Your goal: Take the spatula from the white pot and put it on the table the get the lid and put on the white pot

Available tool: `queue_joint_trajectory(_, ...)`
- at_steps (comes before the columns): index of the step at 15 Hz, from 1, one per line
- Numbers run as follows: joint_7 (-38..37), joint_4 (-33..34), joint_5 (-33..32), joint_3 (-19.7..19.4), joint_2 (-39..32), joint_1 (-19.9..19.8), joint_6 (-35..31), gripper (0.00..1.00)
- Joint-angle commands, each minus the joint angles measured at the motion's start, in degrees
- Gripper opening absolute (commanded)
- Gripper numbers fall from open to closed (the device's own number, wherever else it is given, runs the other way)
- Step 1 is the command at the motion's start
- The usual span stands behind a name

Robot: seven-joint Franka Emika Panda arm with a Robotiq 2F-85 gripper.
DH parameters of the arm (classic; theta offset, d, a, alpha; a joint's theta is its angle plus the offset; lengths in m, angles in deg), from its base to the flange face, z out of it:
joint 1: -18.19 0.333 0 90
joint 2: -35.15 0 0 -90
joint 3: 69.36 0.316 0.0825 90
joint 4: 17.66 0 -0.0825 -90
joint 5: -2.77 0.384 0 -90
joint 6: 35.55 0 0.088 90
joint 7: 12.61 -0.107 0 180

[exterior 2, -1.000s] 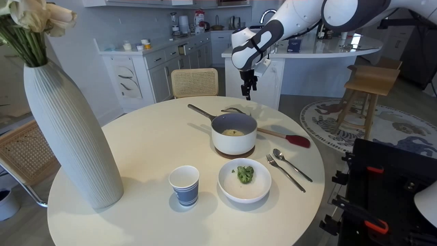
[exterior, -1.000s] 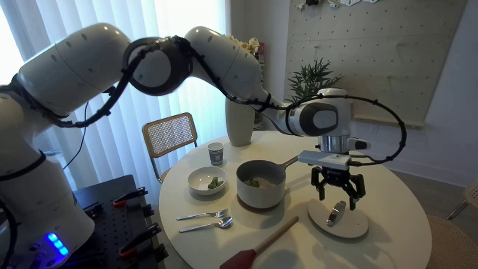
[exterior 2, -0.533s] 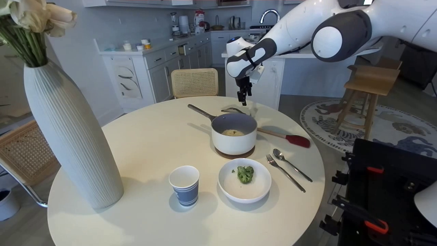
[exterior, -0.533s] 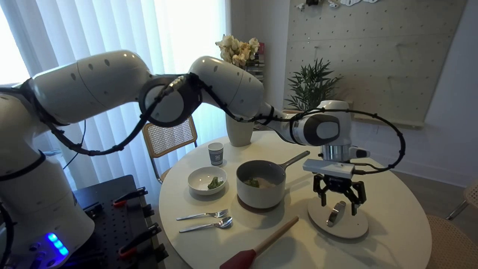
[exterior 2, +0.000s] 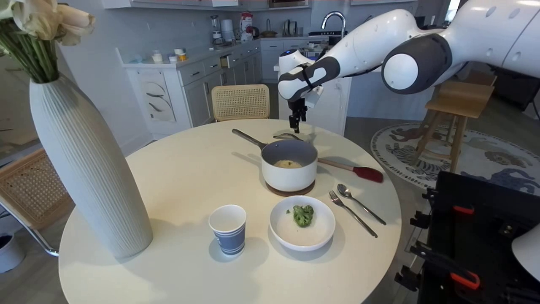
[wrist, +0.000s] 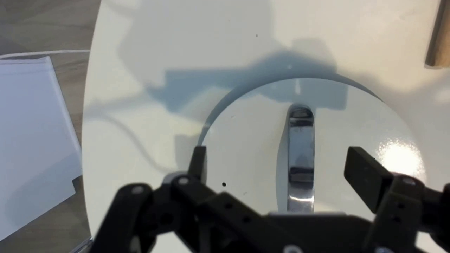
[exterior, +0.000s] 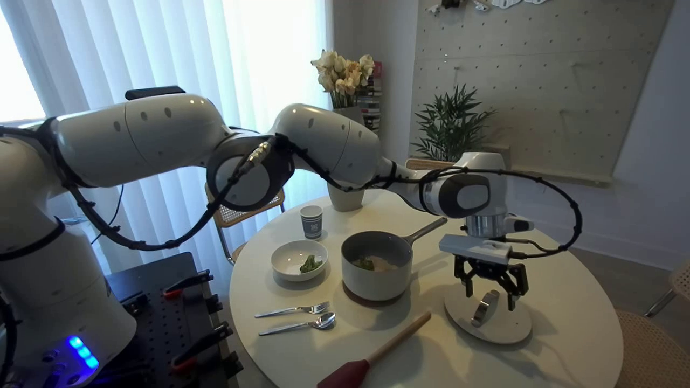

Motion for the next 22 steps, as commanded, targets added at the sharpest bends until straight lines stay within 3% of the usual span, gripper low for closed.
queue_joint_trajectory(1, 1.69, 6.44, 1.86, 1.27, -3.67, -0.68, 1.9, 1.0)
queue_joint_trajectory(8, 1.98, 12.37, 2.15, 1.81, -8.44, -0.78, 2.23, 0.97)
queue_joint_trajectory(9, 1.57, 7.5, 1.86, 1.89, -5.77, -0.62, -0.1, 0.74)
queue_joint_trajectory(11, 1.74, 7.73, 1.89, 1.93, -6.12, -0.71, -0.11, 0.71)
queue_joint_trajectory(19, 2.31, 7.44, 2.07, 2.23, -6.12, -1.09, 0.06, 0.09)
queue_joint_trajectory(20, 2.46, 7.36, 2.08, 2.29, -6.12, -1.11, 0.22, 0.08)
queue_joint_trajectory(21, 2.64, 7.36, 2.12, 2.36, -6.14, -1.13, 0.53, 0.43)
queue_joint_trajectory(22, 2.71, 7.38, 2.11, 2.42, -6.17, -1.11, 0.59, 0.39)
